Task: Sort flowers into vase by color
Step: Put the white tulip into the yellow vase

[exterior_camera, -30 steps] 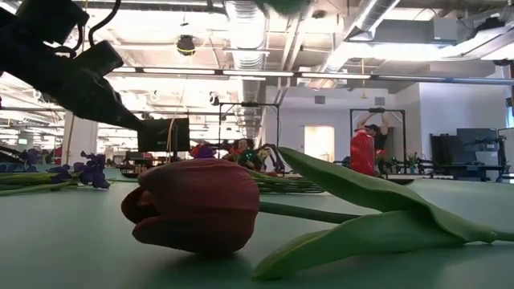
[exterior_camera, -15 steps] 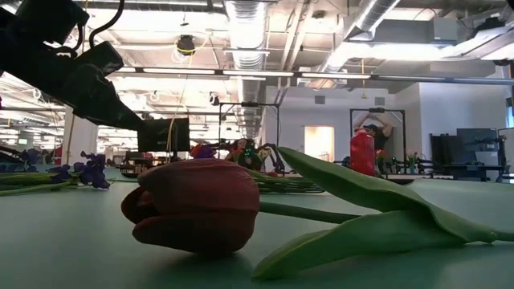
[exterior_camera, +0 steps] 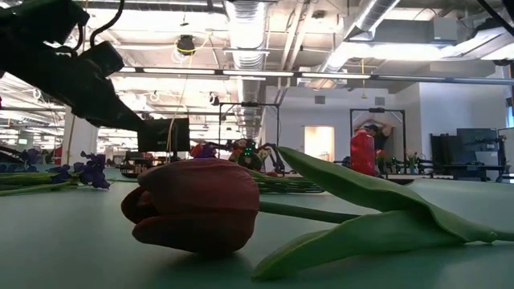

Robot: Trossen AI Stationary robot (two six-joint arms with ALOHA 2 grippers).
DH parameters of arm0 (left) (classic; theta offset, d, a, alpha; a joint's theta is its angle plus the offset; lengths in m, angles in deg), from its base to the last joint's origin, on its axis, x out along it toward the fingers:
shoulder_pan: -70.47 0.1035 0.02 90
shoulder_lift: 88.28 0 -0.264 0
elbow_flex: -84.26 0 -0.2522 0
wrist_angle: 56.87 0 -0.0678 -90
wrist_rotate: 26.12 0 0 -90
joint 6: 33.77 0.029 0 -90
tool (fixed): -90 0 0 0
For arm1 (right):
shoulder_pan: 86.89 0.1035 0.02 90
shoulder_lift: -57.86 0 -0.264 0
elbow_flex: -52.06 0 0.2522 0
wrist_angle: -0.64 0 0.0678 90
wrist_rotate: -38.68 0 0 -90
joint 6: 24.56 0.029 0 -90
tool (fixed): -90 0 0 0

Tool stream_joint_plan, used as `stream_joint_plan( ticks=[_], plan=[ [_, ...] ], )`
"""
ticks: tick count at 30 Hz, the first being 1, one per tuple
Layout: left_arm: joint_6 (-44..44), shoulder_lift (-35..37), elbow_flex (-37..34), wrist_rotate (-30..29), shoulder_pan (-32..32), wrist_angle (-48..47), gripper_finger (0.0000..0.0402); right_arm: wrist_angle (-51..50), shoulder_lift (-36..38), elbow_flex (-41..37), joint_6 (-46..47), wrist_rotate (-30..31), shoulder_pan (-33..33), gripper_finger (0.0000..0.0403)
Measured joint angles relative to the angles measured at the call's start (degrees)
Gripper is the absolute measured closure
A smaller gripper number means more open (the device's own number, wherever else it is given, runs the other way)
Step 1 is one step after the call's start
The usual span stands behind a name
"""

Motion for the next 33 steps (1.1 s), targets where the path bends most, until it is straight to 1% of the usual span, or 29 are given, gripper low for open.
stream_joint_plan(
  ticks=[2, 4, 6, 8, 11, 14, 18, 22, 29, 33],
  plan=[
    [1.20, 0.34, 1.11, 5.82, -0.01, -0.17, 0.0228, 0.88, 0.00, 0.00, -0.81, -0.11, -0.59, 0.0373],
    [2.39, 0.88, 2.95, 9.83, -0.02, -0.36, 0.0228, 0.57, 0.00, 0.00, 0.82, -0.11, -1.49, 0.0374],
    [3.53, 1.89, 4.72, 13.88, 0.00, -0.37, 0.0228, -1.17, 0.00, 0.00, 2.57, -0.11, -2.79, 0.0374],
    [4.65, 2.77, 6.64, 19.35, 0.02, -0.26, 0.0228, -4.51, 0.00, 0.00, 4.72, -0.04, -4.06, 0.0374],
    [4.09, 3.64, 8.28, 27.81, 0.64, -0.31, 0.0228, -9.60, -0.02, 0.00, 9.25, 0.05, -5.66, 0.0374],
    [1.95, 3.58, 8.39, 33.97, 1.96, -0.71, 0.0228, -10.73, -0.02, 0.00, 11.72, -0.19, -6.32, 0.0374],
    [-2.94, 1.91, 8.39, 35.40, 3.67, -0.29, 0.0228, -10.64, -0.03, 0.00, 11.97, -3.14, -6.64, 0.0374],
    [-7.28, -0.55, 8.39, 38.83, 4.18, 2.14, 0.0228, -10.36, -0.04, -0.24, 11.93, -3.31, -7.45, 0.0374],
    [-16.27, -5.00, 8.39, 38.77, 4.24, 7.74, 0.0228, -9.46, -0.07, -0.35, 11.46, -3.63, -8.86, 0.0374],
    [-17.63, -7.31, 8.39, 36.73, 4.24, 7.69, 0.0228, -8.96, -0.07, -0.35, 11.12, -4.27, -8.94, 0.0374]
  ],
)
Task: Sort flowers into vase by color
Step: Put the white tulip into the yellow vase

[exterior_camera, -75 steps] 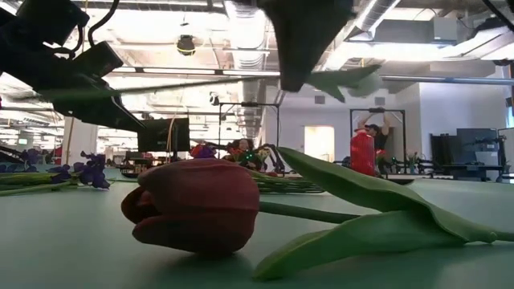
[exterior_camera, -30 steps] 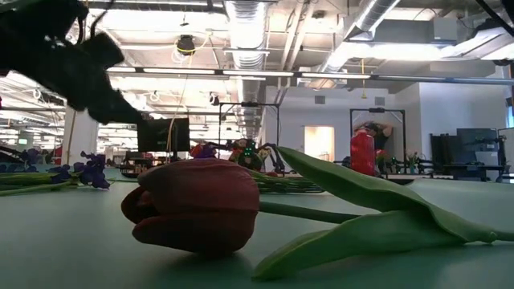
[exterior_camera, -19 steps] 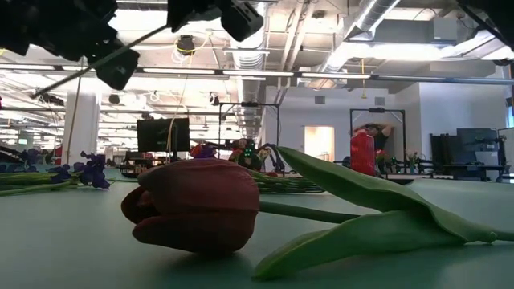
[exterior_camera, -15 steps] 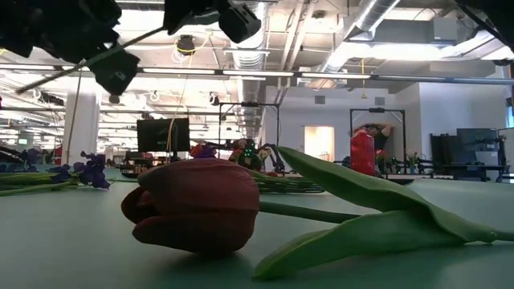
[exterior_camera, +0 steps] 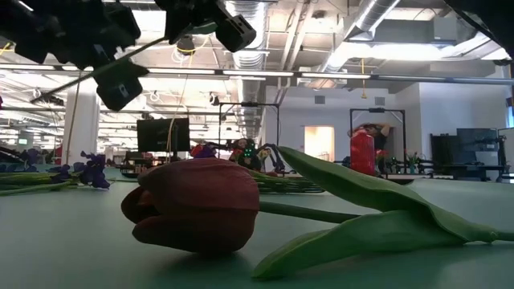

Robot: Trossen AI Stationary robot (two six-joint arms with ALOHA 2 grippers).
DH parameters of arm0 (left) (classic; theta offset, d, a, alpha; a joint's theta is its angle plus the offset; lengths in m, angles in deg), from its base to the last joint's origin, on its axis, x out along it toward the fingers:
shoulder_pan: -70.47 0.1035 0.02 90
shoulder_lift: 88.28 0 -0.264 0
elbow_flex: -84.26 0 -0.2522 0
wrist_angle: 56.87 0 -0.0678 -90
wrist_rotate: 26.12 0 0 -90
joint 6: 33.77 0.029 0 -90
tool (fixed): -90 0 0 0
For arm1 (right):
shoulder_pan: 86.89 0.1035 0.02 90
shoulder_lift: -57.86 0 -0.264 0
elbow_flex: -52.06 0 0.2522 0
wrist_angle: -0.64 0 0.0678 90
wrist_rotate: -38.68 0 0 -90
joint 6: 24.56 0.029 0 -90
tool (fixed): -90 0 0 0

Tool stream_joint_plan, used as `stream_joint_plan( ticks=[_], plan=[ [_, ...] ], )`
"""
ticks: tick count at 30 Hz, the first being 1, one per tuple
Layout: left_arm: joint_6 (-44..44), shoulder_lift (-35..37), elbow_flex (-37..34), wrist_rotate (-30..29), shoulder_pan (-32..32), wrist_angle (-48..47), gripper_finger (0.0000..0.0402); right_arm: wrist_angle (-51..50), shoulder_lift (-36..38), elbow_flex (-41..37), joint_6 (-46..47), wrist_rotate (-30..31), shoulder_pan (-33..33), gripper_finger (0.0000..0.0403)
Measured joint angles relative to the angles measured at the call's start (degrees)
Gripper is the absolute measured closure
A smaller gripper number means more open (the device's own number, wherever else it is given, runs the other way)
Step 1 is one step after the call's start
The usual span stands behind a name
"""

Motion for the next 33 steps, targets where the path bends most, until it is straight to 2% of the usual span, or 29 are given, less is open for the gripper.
stream_joint_plan(
  ticks=[9, 16, 20, 27, 33],
  plan=[
    [-0.15, 0.38, 0.00, 0.22, 0.00, 0.08, 0.0228, -0.22, 0.00, 0.00, -2.25, -0.38, 0.26, 0.0374],
    [0.89, 1.87, 0.00, 0.57, -0.02, -0.05, 0.0234, 0.00, 0.00, 0.00, -2.58, -3.56, 0.26, 0.0370],
    [1.84, 1.62, 0.00, 1.91, -0.02, -0.20, 0.0273, 0.65, 0.00, 0.00, -2.57, -3.56, 0.26, 0.0370],
    [4.08, 1.65, 0.00, 3.10, -0.04, -0.15, 0.0388, 1.04, 0.00, 0.00, -2.56, -5.40, 0.23, 0.0357],
    [4.71, 1.62, -0.07, 3.71, -0.07, -0.52, 0.0399, 1.34, 0.02, 0.00, -2.56, -9.25, 0.00, 0.0353]
  ],
)
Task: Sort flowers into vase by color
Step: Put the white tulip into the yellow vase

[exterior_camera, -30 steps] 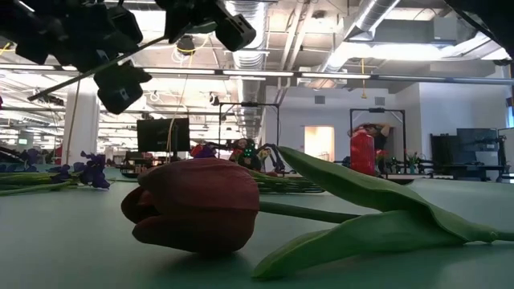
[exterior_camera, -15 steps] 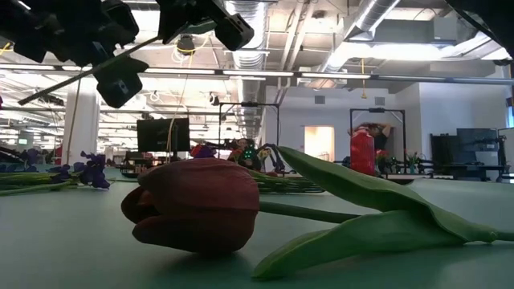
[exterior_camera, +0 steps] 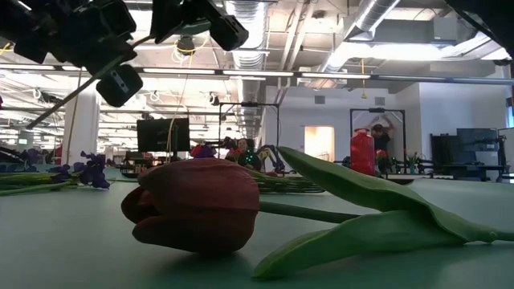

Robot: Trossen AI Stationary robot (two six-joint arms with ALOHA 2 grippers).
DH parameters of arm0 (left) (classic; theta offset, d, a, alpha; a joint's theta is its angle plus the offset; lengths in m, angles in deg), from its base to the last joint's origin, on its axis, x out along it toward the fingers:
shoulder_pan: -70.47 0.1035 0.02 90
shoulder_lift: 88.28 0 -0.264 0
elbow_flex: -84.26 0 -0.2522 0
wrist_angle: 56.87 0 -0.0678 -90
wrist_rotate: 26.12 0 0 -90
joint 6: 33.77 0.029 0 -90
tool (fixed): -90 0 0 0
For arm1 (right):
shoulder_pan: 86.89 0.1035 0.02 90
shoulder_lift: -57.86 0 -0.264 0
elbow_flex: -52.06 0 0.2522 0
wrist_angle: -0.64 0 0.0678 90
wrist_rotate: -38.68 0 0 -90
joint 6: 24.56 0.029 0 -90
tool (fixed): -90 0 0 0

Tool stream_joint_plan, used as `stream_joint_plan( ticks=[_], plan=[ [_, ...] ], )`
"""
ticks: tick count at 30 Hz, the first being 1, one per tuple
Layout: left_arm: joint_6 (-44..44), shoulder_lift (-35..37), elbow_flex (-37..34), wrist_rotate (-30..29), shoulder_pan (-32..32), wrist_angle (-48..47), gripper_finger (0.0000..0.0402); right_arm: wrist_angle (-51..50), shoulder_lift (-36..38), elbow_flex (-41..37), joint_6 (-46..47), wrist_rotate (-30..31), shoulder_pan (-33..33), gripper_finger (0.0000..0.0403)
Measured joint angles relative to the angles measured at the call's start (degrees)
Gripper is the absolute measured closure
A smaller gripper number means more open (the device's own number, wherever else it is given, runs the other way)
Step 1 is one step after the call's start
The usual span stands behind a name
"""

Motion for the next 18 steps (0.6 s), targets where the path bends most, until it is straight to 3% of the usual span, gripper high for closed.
stream_joint_plan(
  ticks=[6, 13, 18],
  plan=[
    [-0.04, 0.02, 0.00, -0.75, 0.03, 0.54, 0.0401, -0.02, 0.04, 0.00, 0.40, -1.52, 0.00, 0.0322],
    [1.10, 0.10, 2.36, -0.84, 0.86, 0.50, 0.0401, -0.77, 0.00, -0.04, 8.44, -0.72, 0.68, 0.0218],
    [6.23, 0.11, 7.32, -6.16, 4.82, -10.20, 0.0401, -6.17, 0.00, -0.04, 18.60, 4.14, 1.17, 0.0166]
  ],
)
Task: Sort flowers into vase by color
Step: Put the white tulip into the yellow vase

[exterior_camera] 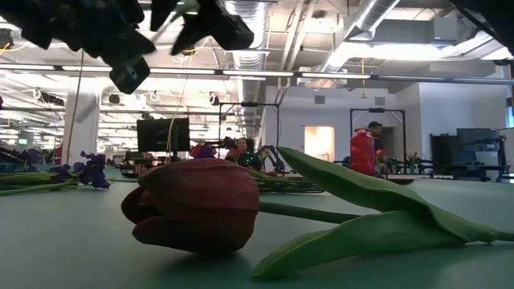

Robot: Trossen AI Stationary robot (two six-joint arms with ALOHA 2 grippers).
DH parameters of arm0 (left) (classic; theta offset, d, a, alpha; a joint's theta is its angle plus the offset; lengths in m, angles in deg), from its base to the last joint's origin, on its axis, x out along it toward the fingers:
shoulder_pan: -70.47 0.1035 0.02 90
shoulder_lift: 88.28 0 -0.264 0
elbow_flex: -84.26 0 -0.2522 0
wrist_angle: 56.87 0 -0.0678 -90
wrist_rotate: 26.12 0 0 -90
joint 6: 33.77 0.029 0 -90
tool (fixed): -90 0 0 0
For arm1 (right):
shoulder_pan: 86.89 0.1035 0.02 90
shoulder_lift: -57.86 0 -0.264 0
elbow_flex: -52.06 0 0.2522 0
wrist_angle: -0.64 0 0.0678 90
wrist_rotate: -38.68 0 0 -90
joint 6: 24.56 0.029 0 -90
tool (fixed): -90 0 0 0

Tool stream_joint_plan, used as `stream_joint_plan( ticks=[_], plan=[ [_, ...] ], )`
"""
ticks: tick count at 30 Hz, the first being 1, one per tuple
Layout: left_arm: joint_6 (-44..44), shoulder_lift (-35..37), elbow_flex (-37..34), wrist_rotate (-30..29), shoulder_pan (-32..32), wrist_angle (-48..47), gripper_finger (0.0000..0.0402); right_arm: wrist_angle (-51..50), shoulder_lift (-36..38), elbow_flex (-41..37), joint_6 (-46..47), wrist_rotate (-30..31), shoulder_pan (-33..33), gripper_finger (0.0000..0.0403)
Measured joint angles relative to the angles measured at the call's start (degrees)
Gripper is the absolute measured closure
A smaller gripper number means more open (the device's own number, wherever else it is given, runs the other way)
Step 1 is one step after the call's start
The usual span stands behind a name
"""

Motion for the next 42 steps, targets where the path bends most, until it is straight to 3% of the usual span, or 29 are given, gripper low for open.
stream_joint_plan(
  ticks=[7, 10, 15, 20, 26, 34, 38, 42],
  plan=[
    [6.08, 2.14, 7.37, -13.64, 4.24, -14.20, 0.0401, -17.17, 0.35, 0.00, 21.58, -0.98, -2.52, 0.0164],
    [7.39, 5.87, 8.47, -17.01, 4.73, -17.34, 0.0401, -24.72, 0.35, 0.02, 32.57, -5.79, -3.80, 0.0171],
    [9.70, 15.76, 8.57, -10.57, 2.65, -17.52, 0.0401, -33.03, 0.35, 0.00, 48.98, -24.60, -7.61, 0.0182],
    [10.32, 24.43, 8.57, -0.02, -2.13, -16.07, 0.0401, -32.45, 0.35, 0.00, 56.52, -39.49, -11.28, 0.0191],
    [6.75, 27.87, 3.46, 7.80, -10.98, -5.23, 0.0401, -30.10, 0.37, 0.02, 59.01, -41.88, -12.69, 0.0198],
    [3.67, 23.59, -7.70, 11.73, -29.28, 18.86, 0.0401, -27.06, 0.37, 0.02, 59.11, -42.04, -12.78, 0.0198],
    [8.59, 19.53, -9.97, 7.02, -40.81, 26.01, 0.0401, -26.52, 0.39, 0.02, 59.06, -42.24, -12.93, 0.0198],
    [17.03, 13.35, -10.40, -4.18, -51.25, 28.81, 0.0401, -25.15, 0.39, 0.02, 59.00, -42.22, -13.05, 0.0198]
  ],
)
